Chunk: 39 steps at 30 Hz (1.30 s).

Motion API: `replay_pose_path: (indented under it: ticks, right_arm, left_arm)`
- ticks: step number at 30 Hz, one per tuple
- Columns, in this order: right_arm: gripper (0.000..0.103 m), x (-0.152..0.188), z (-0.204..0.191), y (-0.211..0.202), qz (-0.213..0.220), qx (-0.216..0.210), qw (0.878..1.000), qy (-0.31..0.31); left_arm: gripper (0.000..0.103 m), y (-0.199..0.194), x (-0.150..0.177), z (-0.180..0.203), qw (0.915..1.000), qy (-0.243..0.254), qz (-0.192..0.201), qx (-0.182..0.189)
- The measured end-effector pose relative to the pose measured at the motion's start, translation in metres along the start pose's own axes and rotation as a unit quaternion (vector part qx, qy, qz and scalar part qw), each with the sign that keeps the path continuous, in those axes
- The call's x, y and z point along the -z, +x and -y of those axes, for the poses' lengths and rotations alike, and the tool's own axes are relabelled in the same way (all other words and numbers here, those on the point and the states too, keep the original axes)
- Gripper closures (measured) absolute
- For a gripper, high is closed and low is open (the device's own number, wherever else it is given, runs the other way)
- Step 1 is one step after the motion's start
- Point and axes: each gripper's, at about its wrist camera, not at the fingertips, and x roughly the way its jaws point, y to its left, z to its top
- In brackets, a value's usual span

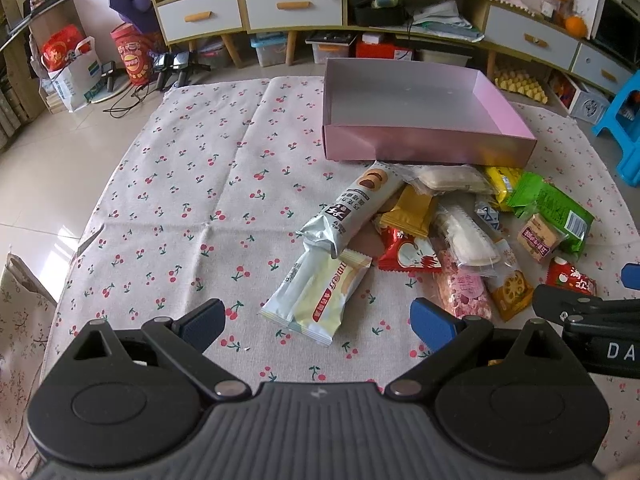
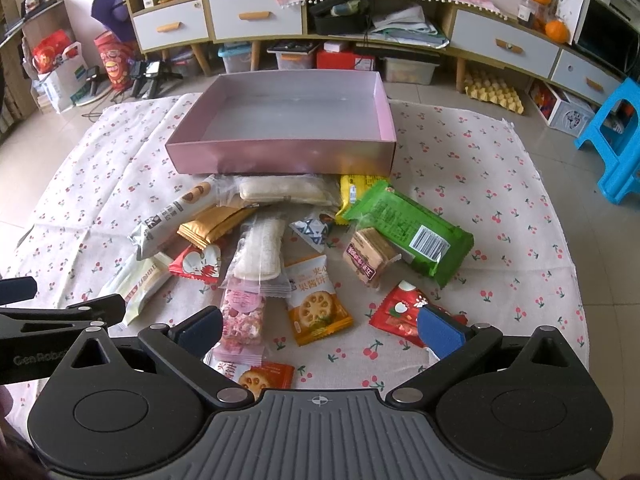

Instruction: Organize snacks

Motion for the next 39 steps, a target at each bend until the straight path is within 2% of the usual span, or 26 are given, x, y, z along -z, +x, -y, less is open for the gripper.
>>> replay_pose_path:
  ticks: [39]
  right_arm:
    - [0.0, -0.0012, -0.0034, 0.0003, 0.008, 0.012, 1.0, -0.001]
  left_arm:
    - [0.002, 0.0041, 0.004, -0.0017, 0.9999, 0.004, 0.007, -0.01]
